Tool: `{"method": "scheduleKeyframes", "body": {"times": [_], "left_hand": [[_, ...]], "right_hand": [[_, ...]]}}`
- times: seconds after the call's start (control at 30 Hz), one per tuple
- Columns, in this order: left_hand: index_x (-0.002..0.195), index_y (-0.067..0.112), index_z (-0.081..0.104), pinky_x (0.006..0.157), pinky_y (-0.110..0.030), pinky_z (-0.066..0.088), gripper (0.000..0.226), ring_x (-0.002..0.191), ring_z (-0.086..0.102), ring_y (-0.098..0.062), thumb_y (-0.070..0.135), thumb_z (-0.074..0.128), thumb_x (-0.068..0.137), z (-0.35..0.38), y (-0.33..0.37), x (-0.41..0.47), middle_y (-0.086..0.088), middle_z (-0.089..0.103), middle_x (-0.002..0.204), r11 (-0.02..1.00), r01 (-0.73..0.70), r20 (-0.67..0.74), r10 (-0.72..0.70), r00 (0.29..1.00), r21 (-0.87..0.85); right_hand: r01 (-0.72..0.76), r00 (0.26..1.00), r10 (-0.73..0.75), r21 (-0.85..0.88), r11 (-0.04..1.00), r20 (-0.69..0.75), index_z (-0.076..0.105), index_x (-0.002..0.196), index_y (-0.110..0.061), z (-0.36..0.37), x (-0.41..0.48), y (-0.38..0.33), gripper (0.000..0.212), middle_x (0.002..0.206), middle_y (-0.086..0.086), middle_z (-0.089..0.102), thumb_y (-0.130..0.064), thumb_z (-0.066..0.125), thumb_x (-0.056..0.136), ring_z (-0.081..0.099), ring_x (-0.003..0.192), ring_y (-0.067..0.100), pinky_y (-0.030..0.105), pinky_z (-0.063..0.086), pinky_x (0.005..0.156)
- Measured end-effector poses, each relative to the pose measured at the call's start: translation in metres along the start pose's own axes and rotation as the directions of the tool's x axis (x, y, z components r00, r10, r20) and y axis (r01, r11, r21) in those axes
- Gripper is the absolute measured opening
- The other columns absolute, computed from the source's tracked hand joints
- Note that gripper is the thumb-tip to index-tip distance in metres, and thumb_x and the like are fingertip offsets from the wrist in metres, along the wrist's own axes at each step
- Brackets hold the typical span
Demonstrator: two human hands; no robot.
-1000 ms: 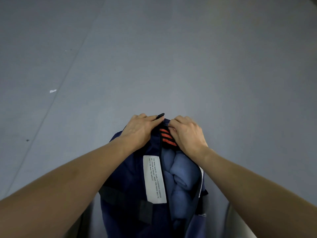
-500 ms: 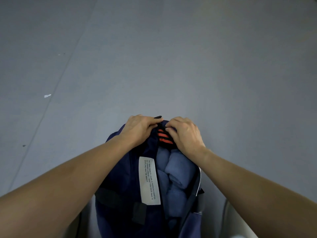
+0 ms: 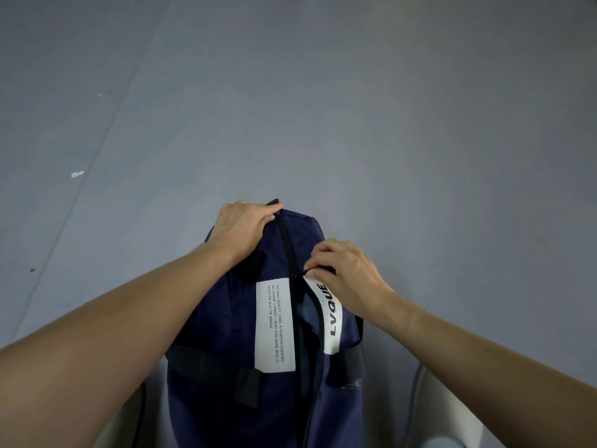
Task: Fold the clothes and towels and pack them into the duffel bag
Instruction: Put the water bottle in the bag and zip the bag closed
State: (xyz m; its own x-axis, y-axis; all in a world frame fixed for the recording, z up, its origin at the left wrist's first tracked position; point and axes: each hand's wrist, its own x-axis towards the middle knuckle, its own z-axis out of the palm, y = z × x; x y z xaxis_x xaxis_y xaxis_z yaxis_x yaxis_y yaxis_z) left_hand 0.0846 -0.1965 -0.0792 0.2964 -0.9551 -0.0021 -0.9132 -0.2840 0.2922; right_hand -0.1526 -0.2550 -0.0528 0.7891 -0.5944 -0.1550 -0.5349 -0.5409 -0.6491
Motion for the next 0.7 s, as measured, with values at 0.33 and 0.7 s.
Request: {"method": "scheduleKeyframes", "body": {"times": [0.33,0.7], "left_hand": [[0.127,0.044,0.066,0.113,-0.050,0.033,0.055,0.146,0.033,-0.032,0.006,0.066,0.087,-0.029,0.030,-0.054,0.003,0.049,0.151,0.829,-0.532,0.130,0.516,0.846,0.170],[0.115,0.036,0.074,0.108,-0.039,0.039,0.027,0.134,0.050,-0.028,0.030,0.053,0.099,-0.027,0.035,-0.082,0.009,0.066,0.131,0.806,-0.591,-0.055,0.591,0.805,0.020]], "right_hand": [[-0.149,0.973,0.176,0.176,0.973,-0.148,0.076,0.096,-0.031,-0.007,-0.054,-0.027,0.010,0.105,-0.019,0.061,-0.029,0.068,0.092,0.047,0.109,0.005,0.020,0.036,0.096],[-0.193,0.955,0.242,0.262,0.946,-0.171,0.074,0.093,-0.032,0.008,-0.087,-0.056,0.011,0.105,-0.019,0.061,-0.027,0.065,0.094,0.056,0.098,-0.004,0.007,0.037,0.081]]}}
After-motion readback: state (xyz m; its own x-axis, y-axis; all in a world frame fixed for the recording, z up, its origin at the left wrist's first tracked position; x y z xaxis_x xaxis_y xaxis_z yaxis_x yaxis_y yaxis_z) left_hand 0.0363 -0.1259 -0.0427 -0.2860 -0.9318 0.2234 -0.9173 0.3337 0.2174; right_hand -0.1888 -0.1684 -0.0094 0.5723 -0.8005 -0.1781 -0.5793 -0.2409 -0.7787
